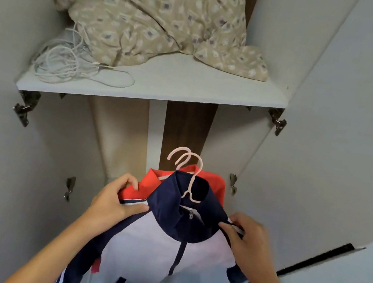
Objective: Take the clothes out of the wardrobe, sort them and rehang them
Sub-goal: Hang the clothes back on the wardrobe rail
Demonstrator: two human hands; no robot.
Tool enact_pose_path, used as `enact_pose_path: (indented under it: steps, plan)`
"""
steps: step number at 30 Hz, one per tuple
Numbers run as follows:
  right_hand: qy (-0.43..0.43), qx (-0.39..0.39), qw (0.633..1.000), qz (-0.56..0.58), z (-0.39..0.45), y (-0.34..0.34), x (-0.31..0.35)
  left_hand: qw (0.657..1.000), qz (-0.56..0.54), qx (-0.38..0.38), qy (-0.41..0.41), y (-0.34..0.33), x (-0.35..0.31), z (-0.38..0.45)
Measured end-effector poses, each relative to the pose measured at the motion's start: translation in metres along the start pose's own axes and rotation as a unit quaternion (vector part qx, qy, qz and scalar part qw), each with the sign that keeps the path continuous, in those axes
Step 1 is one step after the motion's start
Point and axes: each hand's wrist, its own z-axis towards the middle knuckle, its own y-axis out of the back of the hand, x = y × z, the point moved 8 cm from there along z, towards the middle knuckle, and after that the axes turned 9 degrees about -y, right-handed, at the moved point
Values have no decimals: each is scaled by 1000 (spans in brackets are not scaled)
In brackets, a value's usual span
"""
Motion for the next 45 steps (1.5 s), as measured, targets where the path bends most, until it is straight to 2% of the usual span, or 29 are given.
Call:
enact_pose_path:
  steps: [5,9,14,19,22,29,34,45]
  plan:
    - [5,-29,999,-25,43,-17,12,999,36,6,17,11,21,56]
    - [-3,-32,999,-25,69,-26,9,1000,-7,19,23,18,39,95]
    - [14,-50,998,-48,102,-29,-1,998,-6,-58,11,22,62,134]
    - [18,-74,995,-64,139,-38,-24,974,191,-121,12,29,68,160]
    - [11,-92,993,-66,162,-44,-39,960,243,-139,13,25,73,174]
    - [-9,-136,983,-124,200,-59,-60,900,419,-119,6,3,73,212]
    - [-34,-134,984,-109,225,-73,-67,893,431,-132,4,0,76,226]
    - [-71,-126,986,-85,270,-87,-67,912,381,-151,17,-4,77,233]
